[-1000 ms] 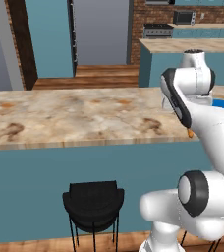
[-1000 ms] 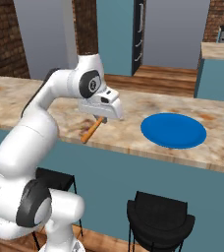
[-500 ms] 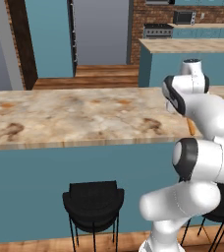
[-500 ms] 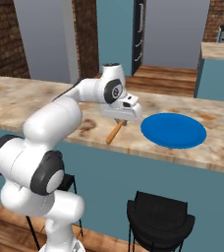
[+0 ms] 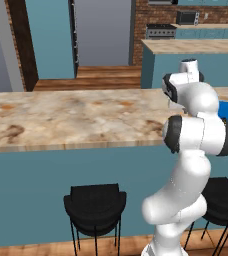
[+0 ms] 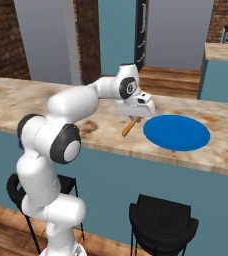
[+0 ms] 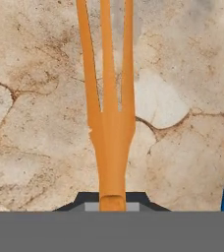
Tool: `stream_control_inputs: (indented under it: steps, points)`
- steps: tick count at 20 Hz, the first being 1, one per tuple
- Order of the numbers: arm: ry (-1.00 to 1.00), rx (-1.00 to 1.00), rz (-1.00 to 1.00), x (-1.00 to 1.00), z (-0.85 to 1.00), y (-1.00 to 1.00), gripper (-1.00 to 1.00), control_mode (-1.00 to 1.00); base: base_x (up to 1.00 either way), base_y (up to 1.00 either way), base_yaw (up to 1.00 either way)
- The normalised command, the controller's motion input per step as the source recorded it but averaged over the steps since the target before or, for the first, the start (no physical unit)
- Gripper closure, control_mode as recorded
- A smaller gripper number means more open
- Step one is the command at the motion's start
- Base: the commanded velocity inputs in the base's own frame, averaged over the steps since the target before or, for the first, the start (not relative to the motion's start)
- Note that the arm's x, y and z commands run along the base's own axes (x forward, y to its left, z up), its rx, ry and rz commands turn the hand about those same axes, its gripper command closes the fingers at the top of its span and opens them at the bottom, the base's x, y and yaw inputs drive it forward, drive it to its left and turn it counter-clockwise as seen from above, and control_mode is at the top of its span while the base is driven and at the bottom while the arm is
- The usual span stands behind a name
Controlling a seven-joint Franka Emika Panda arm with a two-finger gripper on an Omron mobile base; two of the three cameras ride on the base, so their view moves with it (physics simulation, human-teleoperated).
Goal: Take the fork and place it on the left side of the plate. Then take the spoon and place it on the right side of the plate. Make sure they're directly next to the plate.
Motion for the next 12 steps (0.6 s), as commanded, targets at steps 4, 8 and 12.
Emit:
stream_control_inputs:
  steps: [4,8,12]
  points:
    - [0.08,0.0,0.0,0.46,-0.15,-0.25,1.0,-1.0,0.0,0.0,0.0]
    - [0.08,0.0,0.0,0.24,-0.16,-0.19,1.0,-1.0,0.0,0.0,0.0]
    - [0.06,0.0,0.0,-0.01,-0.33,-0.06,1.0,-1.0,0.0,0.0,0.0]
